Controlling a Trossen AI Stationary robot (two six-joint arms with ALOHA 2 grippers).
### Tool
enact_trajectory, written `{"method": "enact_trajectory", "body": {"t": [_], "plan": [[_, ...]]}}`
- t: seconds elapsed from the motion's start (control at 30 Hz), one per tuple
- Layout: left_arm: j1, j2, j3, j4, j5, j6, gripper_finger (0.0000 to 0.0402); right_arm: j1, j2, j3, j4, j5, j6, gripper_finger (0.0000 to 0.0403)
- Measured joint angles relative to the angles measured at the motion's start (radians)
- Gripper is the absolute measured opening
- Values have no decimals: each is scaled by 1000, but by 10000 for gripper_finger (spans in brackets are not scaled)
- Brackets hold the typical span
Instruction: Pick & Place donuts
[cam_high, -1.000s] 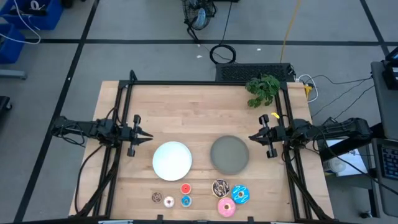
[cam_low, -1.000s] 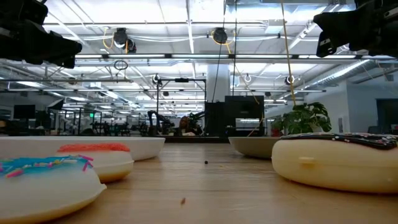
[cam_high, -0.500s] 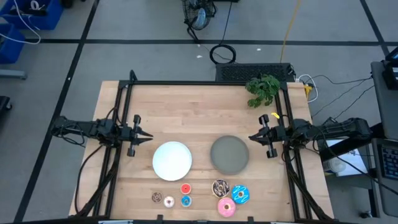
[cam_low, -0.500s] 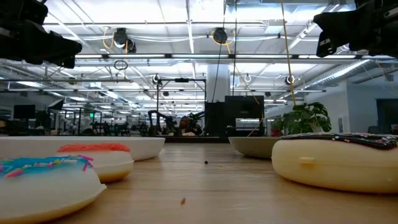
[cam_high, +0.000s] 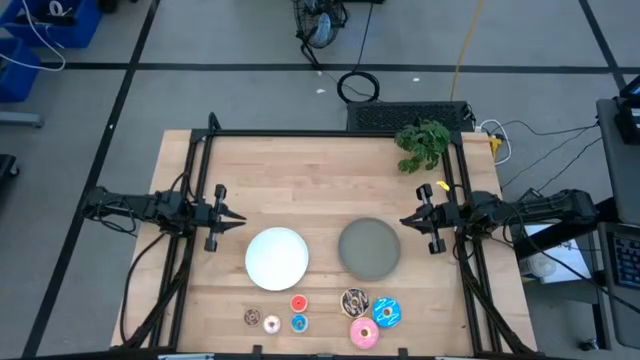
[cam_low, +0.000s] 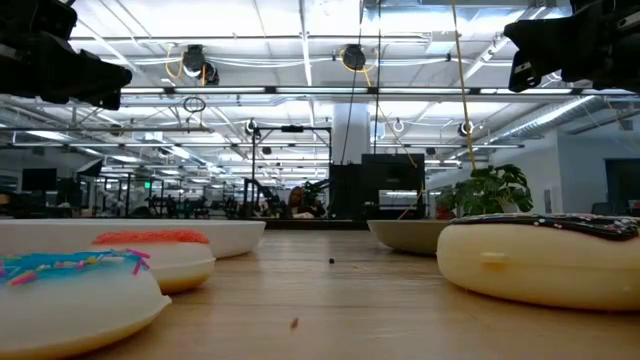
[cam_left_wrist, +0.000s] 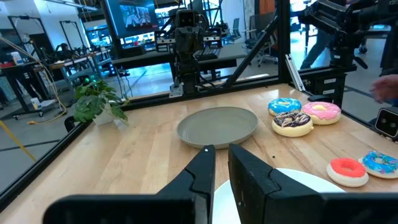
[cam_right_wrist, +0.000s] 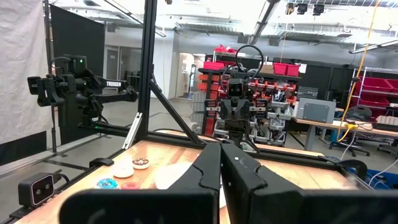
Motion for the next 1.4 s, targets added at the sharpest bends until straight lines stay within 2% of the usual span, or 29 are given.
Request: {"method": "enact_trajectory", "body": {"t": [1.4], "plan": [[0,0,0,0,0,0,51,0,0,0,1,0,32,0]]}}
